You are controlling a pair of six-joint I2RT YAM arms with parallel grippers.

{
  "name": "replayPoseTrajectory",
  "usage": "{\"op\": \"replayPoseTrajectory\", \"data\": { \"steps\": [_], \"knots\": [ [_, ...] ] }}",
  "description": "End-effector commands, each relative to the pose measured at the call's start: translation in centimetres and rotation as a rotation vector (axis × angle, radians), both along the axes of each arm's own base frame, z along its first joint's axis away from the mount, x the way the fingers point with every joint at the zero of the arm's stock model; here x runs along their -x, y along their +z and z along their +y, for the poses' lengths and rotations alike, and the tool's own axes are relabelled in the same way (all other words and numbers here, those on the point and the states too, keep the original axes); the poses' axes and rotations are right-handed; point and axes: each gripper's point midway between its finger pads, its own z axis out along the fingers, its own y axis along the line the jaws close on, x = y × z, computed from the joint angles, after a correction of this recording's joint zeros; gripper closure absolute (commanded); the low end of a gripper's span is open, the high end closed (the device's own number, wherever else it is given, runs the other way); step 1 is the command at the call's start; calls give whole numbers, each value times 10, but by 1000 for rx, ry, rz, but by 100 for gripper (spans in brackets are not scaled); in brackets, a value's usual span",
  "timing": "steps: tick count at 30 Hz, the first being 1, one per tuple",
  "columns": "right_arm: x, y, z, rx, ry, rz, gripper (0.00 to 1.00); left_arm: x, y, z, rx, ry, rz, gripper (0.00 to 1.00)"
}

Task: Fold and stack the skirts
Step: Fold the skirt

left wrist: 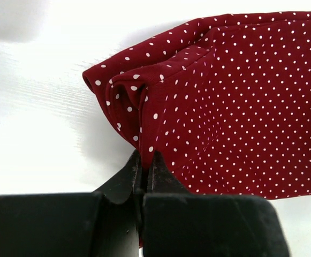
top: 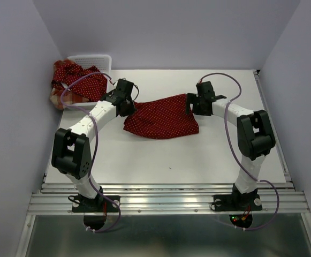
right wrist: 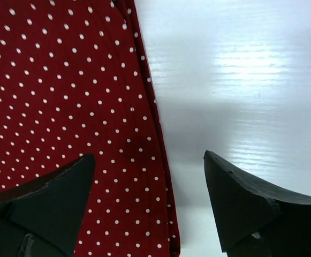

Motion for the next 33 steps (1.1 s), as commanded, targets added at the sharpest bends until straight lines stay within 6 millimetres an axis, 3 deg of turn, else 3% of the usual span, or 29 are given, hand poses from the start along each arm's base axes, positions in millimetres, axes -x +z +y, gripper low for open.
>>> {"op": "replayPoseTrajectory", "data": {
  "steps": [1,7,13,17,28,33],
  "knots": [
    [-2,-3,10,-46,52,25,23,-10,23,1,-11,1,-53,100],
    [5,-25,7,-35,36,74,53,-14,27,0,-5,11,-56,100],
    [18,-38,12,-68,48,125,67,-15,24,-8,17,7,-36,100],
    [27,-43,16,-93,67,146,71,-17,27,-19,27,-6,-36,100],
    [40,-46,31,-179,129,149,73,-28,51,-82,106,-95,-81,100],
    [41,-42,35,-204,143,144,73,-31,43,-109,109,-130,-56,100]
  ]
}}
